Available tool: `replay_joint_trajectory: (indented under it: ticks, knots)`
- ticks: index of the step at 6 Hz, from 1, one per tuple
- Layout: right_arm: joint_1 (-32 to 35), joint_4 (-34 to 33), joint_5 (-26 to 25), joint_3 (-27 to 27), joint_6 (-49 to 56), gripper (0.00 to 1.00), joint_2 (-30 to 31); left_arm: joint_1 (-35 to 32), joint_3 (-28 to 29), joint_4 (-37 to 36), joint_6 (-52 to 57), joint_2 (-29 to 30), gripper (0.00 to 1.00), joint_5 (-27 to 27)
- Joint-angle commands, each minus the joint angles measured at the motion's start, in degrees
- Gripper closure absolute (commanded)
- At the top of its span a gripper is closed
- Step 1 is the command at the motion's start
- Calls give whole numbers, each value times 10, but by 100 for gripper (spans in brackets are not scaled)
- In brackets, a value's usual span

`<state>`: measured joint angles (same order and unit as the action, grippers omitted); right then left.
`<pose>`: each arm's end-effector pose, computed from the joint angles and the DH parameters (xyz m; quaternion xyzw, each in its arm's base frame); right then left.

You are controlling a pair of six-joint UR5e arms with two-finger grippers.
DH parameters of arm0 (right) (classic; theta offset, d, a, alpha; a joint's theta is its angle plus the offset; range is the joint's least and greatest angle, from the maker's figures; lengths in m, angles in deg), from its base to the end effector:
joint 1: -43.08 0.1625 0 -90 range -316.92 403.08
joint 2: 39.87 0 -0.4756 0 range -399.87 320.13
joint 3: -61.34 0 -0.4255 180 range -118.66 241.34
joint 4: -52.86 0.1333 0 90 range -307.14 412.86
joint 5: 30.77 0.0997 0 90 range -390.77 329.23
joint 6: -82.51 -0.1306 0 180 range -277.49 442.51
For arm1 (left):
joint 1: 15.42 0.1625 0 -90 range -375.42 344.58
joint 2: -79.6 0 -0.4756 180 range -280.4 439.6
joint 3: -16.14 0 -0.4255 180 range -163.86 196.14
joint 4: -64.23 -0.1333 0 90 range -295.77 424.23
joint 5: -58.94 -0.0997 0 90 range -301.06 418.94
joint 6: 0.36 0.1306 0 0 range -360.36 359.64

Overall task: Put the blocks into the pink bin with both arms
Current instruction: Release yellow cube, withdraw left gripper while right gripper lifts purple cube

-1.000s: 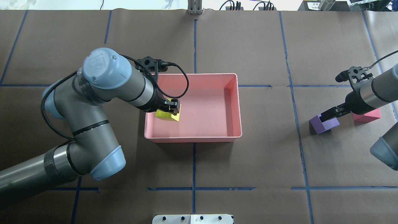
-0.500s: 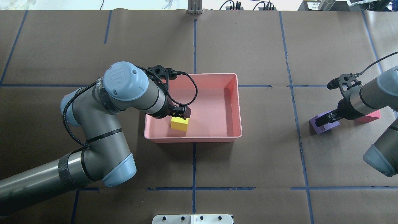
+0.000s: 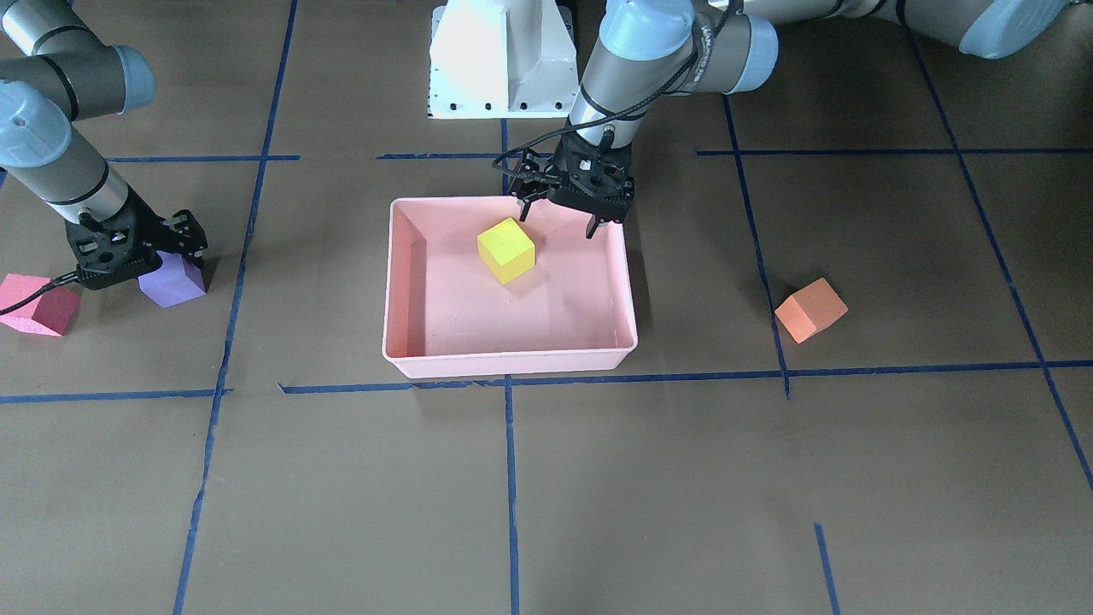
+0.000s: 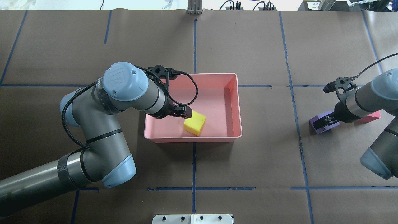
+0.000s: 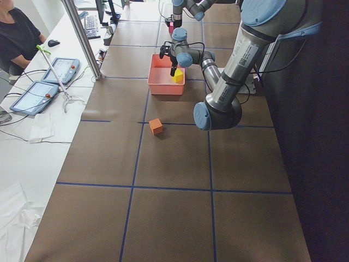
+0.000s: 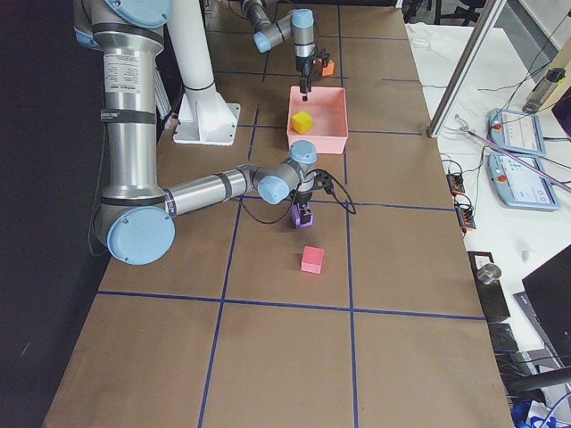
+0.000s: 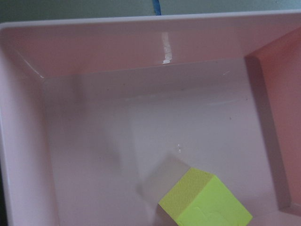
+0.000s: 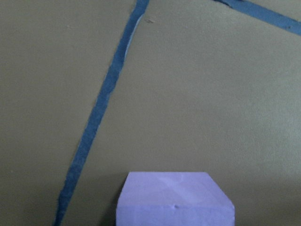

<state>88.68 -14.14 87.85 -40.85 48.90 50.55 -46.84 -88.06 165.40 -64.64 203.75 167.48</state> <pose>-0.3415 -0.4498 0.5886 0.0765 -0.3655 -0.1605 0.9137 0.5555 -0.4469 0.2150 0.1115 0.4971 0.0373 0.8597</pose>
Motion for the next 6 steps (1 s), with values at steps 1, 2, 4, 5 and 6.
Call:
replay_joint_trajectory:
  ticks: [1,2,4,5,6]
  knots:
    - [19,-22,6,-60,1,100,0,-32,-62,-1,54,-73,0,0]
    - [38,-109,45,-137,-2,100,-24,-49,-81,3,142,-144,0,0]
    - [8,-285,56,-165,-167,100,-212,-115,-89,8,327,-230,0,7]
    - [-35,-286,37,-154,-240,100,-256,-150,-77,7,422,-233,0,8]
    - [-96,-280,-34,-104,-327,99,-316,-187,-57,6,490,-233,0,27]
